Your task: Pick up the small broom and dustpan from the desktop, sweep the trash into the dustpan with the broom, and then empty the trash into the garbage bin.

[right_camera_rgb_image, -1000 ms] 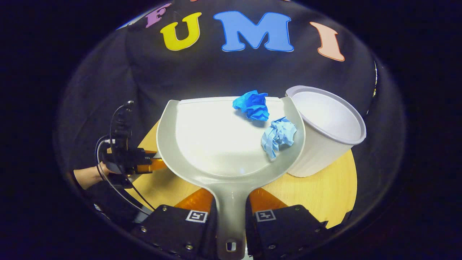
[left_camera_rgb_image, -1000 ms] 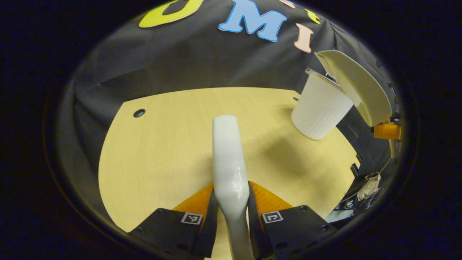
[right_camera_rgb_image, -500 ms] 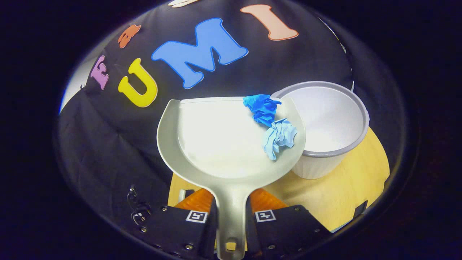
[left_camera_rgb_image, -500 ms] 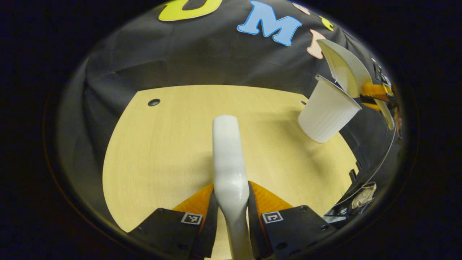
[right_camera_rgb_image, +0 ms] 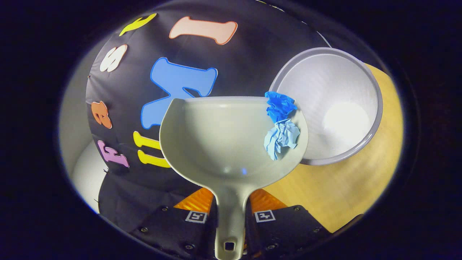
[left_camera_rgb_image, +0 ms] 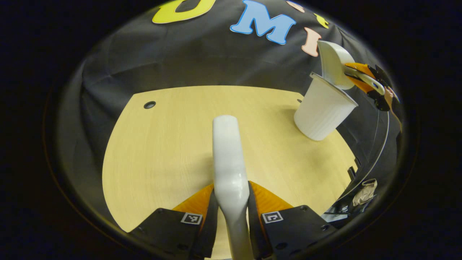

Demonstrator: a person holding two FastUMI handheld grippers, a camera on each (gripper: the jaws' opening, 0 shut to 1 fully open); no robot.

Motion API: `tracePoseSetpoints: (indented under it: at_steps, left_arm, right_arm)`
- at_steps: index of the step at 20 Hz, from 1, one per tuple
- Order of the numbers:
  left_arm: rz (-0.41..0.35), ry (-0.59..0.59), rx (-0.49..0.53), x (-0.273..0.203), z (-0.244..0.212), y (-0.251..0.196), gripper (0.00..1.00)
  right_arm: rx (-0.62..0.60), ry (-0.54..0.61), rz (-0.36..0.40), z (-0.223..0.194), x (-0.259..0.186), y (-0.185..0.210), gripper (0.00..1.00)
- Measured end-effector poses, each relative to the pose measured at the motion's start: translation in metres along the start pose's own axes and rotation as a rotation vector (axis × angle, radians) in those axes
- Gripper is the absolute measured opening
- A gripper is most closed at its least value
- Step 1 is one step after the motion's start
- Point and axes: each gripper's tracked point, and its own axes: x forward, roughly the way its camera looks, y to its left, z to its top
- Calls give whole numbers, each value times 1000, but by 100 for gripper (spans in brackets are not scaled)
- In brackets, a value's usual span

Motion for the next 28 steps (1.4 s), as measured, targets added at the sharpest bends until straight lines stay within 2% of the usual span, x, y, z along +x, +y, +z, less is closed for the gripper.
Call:
tracePoseSetpoints:
  at_steps: [4, 8, 9, 11, 16, 18, 24, 27, 28]
  left_arm:
    - [0, 6, -6, 2, 0, -4, 43]
    - [4, 7, -3, 3, 1, -9, 46]
    - [3, 9, -4, 5, 2, -10, 43]
    - [-1, 8, -4, 6, 3, -14, 46]
    - [-6, 7, -13, 2, 1, -21, 43]
    - [-7, 11, -26, 3, -2, -21, 43]
    - [-1, -4, -57, 6, 0, -16, 46]
    - [13, -8, -79, 8, -2, -11, 48]
    - [17, -8, -91, 8, -3, -9, 46]
  right_arm:
    - [205, -37, 125, 16, -4, 16, 33]
    - [288, -37, 196, 4, -3, 37, 33]
    - [319, -36, 223, 8, -3, 38, 33]
    - [365, -25, 268, 10, -2, 42, 33]
    - [408, -15, 327, 13, -2, 51, 34]
    - [365, -12, 298, 6, 0, 50, 32]
    - [137, -16, 206, -26, -3, 47, 33]
    - [-21, -5, 167, -53, 1, 52, 34]
    - [-85, -2, 141, -67, 1, 50, 33]
